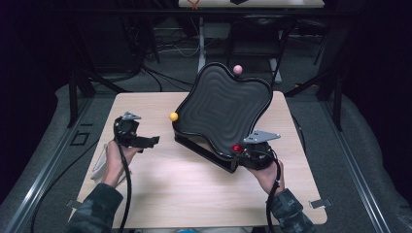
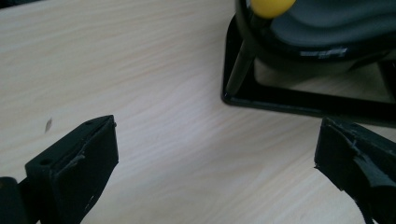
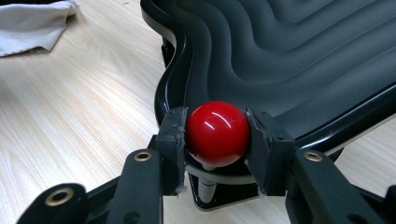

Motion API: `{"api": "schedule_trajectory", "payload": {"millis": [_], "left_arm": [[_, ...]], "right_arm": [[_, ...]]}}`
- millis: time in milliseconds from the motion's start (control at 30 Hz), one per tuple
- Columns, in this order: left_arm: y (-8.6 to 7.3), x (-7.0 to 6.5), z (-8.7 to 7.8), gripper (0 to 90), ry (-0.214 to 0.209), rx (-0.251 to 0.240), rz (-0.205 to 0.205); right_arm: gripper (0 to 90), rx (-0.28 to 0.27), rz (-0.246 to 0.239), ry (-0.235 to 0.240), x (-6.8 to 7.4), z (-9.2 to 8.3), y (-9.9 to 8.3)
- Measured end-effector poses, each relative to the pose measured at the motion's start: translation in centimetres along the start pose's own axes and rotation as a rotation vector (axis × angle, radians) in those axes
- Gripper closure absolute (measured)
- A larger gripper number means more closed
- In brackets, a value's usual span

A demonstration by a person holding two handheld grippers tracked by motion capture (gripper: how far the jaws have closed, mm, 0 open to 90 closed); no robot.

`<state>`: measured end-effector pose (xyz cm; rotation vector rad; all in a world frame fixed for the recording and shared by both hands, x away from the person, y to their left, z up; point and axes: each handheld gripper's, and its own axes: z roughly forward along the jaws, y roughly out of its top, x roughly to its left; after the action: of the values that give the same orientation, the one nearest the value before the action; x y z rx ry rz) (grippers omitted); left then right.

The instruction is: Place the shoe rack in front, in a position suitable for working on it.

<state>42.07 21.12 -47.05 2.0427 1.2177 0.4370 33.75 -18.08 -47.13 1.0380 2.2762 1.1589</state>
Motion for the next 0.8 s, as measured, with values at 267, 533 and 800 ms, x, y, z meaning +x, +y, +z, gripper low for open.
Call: {"api": "schedule_trajectory", "payload": {"millis": [267, 533, 800], "left_arm": [[4.0, -1.2, 3.1, 0.3, -0.057, -0.009, 0.013], [6.2, -2.3, 5.0, 44.1, -0.062, -0.047, 0.060], [6.4, -2.7, 5.5, 59.7, -0.012, -0.039, 0.101]], "right_arm": [[60.0, 0.000, -0.004, -0.002, 0.0, 0.0, 0.0], [60.0, -0.001, -0.005, -0.004, 0.0, 0.1, 0.0], [60.0, -0.004, -0.006, -0.011, 0.1, 0.2, 0.1]]}}
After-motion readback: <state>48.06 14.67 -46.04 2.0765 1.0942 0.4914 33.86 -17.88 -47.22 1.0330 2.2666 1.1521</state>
